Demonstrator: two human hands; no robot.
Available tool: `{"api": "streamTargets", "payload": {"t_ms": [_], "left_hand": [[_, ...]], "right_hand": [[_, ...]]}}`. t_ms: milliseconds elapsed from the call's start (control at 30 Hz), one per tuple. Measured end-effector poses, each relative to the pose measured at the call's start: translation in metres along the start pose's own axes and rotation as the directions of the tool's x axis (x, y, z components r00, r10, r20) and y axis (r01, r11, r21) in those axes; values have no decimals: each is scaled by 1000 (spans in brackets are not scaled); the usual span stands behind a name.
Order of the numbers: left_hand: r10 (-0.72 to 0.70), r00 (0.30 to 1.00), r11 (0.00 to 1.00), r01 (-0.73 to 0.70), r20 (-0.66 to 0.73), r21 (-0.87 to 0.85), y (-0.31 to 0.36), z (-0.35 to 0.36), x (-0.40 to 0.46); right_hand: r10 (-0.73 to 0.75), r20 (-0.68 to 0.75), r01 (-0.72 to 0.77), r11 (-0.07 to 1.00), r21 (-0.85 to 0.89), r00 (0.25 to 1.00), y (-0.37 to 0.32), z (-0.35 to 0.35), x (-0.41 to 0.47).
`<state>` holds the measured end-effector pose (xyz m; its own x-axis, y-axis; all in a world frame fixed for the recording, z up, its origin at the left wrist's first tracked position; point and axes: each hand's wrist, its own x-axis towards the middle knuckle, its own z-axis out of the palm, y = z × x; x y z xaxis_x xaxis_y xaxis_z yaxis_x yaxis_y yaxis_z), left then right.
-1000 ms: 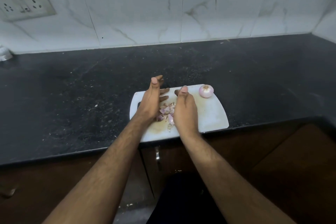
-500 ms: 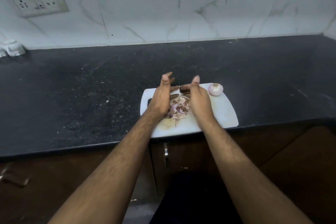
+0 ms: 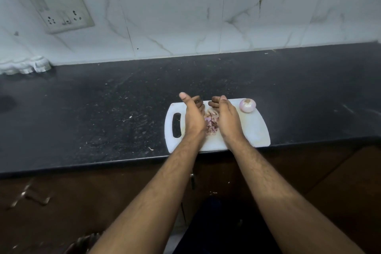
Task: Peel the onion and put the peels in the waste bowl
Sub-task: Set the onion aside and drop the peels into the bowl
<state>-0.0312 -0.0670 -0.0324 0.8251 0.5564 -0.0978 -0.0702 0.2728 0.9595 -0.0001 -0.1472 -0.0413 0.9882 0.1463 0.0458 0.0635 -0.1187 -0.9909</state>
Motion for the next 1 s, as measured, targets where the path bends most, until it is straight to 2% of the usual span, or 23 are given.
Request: {"api": "streamTargets", "payload": {"t_ms": [133,267,367,467,567,667,700,800,900,1000], "left_hand": [[-11,998,997,15,55,-73,2,15,4],[120,992,992,-121,-45,-31,8,-3,11],[65,997,997,-67,-45,-32,8,-15,14],[-5,1000,993,6,6,-118,3,-15,12],[-23,1000,978,22,0,-205,0,-23,17],[-39,999,966,41,11,-254,-1,-31,17],[-36,999,965,37,11,-260,-2,-32,17],[-19,1000,964,20,6,-266,-2,-30,17],[16,1000,966,-13,11,-257,-2,-30,14],[43,999,975,-41,5,-218,-5,-29,13]], "right_hand": [[25,-14,-23,996,86,1000,0,-4,0],[13,-24,-11,997,80,1000,5,-4,2],[-32,-33,32,999,-4,999,2,-3,0],[-118,-21,110,968,-225,993,0,1,-3],[-186,97,210,871,-444,978,5,8,2],[-170,242,275,815,-510,955,7,5,9],[-163,323,317,796,-516,932,7,2,9],[-176,569,491,736,-466,804,11,-9,8],[-210,604,521,753,-402,769,13,-17,8],[-265,584,585,662,-469,768,12,-20,10]]}}
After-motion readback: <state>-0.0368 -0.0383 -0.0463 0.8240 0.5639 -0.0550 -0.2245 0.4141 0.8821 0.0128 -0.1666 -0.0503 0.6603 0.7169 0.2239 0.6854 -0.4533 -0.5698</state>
